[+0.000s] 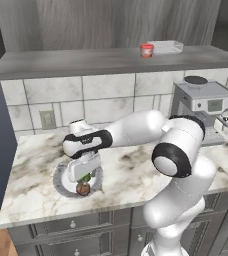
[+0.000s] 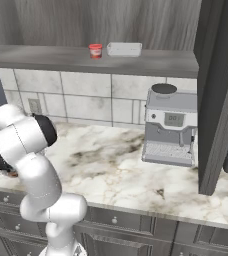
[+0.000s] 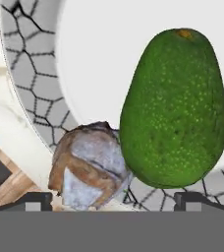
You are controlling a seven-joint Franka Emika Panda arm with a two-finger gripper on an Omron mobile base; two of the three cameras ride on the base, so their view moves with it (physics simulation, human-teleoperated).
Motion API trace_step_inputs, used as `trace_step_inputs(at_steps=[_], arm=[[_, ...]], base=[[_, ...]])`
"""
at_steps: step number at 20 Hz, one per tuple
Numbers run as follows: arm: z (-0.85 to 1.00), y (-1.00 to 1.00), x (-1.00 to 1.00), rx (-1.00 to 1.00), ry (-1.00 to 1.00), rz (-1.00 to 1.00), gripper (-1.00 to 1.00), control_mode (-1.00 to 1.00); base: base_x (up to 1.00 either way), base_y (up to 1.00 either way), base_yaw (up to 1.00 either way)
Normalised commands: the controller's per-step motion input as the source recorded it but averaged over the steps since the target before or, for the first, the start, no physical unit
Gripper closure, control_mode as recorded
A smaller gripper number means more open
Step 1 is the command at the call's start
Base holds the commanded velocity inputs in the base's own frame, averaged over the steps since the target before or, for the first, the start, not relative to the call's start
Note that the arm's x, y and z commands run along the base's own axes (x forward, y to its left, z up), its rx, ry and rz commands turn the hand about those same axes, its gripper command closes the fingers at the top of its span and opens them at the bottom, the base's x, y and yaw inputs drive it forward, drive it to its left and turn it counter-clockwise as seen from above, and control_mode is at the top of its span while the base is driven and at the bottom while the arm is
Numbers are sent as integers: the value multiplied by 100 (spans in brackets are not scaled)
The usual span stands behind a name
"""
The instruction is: Pick the avocado and bread from the counter and place them on the plate. Then pick the jam from the cabinet and place it next to the plate. Lastly close the cabinet door.
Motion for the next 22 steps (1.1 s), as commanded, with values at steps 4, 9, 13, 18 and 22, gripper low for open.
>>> trace_step_inputs(at_steps=[4, 9, 13, 18, 22], arm=[[31, -19, -42, 0, -16, 0, -100, -100], [30, -24, -31, 0, -17, 0, -100, -100], [44, -32, -41, 0, -23, 0, -100, -100], [51, -36, -38, 0, -27, 0, -100, -100], [51, -42, -36, 0, -25, 0, -100, -100]], base=[[0, 0, 0], [0, 0, 0], [0, 0, 0], [0, 0, 0], [0, 0, 0]])
